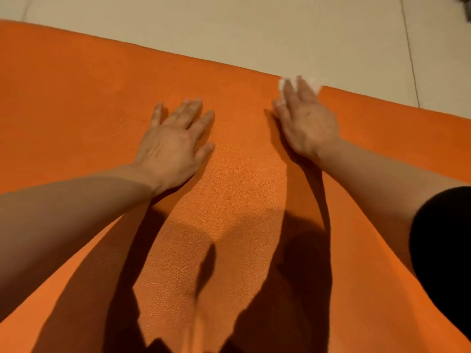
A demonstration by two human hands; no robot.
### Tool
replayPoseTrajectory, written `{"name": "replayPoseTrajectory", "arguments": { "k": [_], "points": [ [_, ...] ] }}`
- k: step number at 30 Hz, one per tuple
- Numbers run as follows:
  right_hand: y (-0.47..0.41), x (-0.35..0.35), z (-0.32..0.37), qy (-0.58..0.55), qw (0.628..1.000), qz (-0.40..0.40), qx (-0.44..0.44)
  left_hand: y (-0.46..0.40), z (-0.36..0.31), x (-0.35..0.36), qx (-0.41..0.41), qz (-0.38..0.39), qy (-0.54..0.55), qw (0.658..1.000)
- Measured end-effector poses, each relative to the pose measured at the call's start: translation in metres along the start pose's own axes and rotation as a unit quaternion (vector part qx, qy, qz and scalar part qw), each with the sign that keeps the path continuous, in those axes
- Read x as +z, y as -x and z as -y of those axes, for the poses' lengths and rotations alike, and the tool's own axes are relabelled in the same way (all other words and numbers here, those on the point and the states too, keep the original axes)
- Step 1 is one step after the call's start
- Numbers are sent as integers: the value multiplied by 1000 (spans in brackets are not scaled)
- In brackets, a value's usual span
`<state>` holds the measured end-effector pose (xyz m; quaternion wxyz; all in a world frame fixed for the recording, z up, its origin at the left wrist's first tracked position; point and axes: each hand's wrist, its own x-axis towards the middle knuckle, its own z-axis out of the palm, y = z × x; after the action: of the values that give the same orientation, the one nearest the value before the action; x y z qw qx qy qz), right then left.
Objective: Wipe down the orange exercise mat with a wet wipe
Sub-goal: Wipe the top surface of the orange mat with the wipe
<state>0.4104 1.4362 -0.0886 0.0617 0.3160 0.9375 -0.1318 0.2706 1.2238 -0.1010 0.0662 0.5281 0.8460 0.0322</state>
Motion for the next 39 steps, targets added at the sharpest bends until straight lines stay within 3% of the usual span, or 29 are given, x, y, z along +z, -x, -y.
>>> {"name": "replayPoseTrajectory", "arguments": {
  "k": [2,4,14,20,23,27,31,34,37,39],
  "points": [
    [-2,4,10,18,998,-23,64,-1,21,-3,-74,-27,13,997],
    [-11,12,35,19,996,-23,83,-4,37,-4,-123,2,23,992],
    [-77,23,123,6,995,84,-53,-14,39,-11,-115,82,-58,988],
    [-41,4,71,38,994,56,-89,-14,42,-14,-119,90,-71,986],
    [-5,5,33,81,996,-5,-31,-15,41,-13,-116,99,-76,985],
    [-16,26,66,57,997,12,45,-18,41,-13,-125,124,-88,980],
    [-34,28,86,49,997,42,-32,-18,38,-17,-126,143,-82,978],
    [-19,13,47,58,991,64,-101,-18,37,-20,-126,157,-71,977],
    [11,17,23,64,997,23,-27,-21,34,-21,-129,176,-75,973],
    [15,26,43,50,998,11,39,-23,28,-21,-141,188,-80,969]
  ]
}}
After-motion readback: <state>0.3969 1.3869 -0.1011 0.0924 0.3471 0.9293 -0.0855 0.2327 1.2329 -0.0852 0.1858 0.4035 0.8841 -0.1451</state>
